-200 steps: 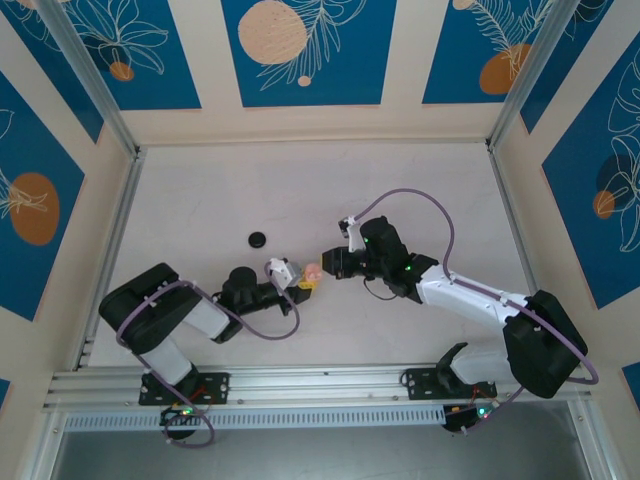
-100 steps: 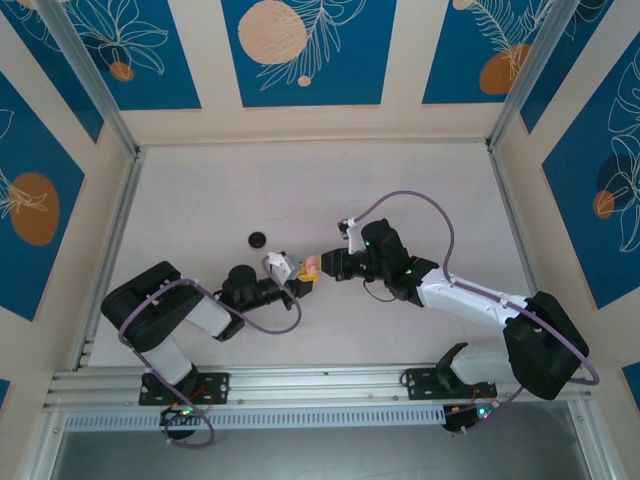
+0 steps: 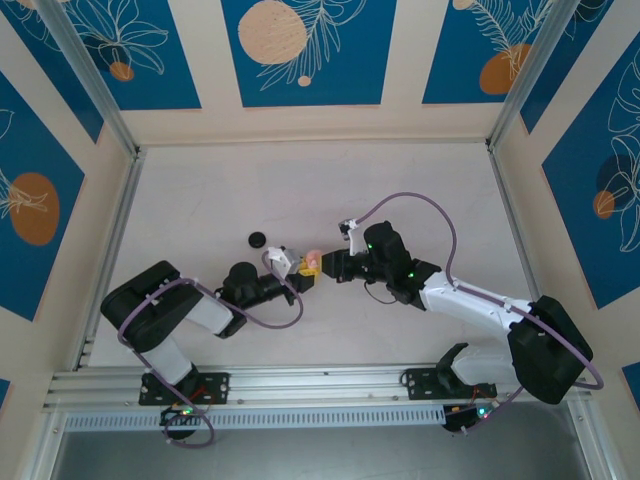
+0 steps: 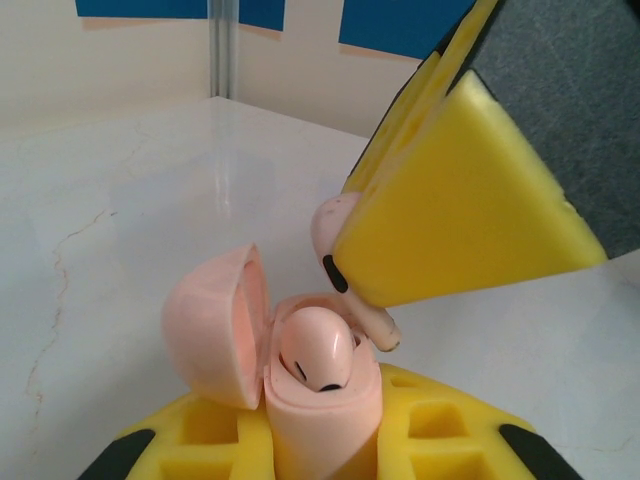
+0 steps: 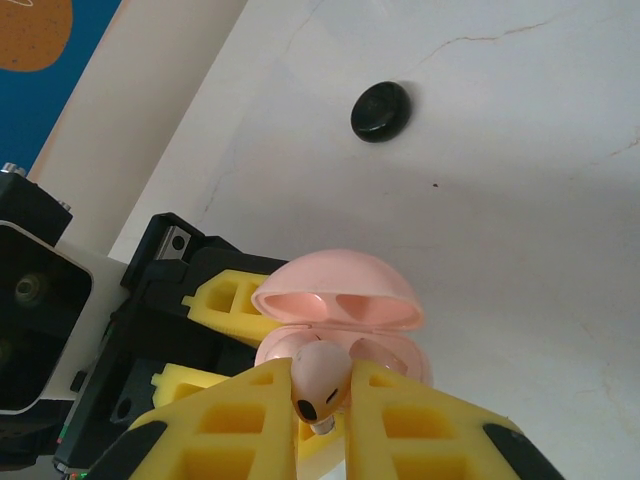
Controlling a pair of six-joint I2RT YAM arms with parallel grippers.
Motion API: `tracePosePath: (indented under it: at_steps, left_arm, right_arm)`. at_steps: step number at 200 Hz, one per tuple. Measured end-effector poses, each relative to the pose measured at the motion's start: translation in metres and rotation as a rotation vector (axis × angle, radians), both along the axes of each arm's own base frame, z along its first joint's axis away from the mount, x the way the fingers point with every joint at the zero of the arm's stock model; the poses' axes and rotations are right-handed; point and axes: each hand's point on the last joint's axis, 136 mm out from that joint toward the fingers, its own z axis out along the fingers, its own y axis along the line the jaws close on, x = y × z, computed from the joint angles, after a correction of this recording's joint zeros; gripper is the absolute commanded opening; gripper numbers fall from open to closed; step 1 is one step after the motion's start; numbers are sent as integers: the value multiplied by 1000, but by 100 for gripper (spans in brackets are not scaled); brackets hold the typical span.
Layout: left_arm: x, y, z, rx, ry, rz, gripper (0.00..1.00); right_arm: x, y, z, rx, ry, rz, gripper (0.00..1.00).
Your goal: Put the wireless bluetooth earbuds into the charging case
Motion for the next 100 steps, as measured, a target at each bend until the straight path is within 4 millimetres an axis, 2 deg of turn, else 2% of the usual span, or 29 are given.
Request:
tracePosePath:
  at_steps: [100]
  left_arm:
    - [-2, -5, 6, -18, -1, -27, 11]
  right_arm:
    - [4, -3, 12, -1, -66, -10, 17]
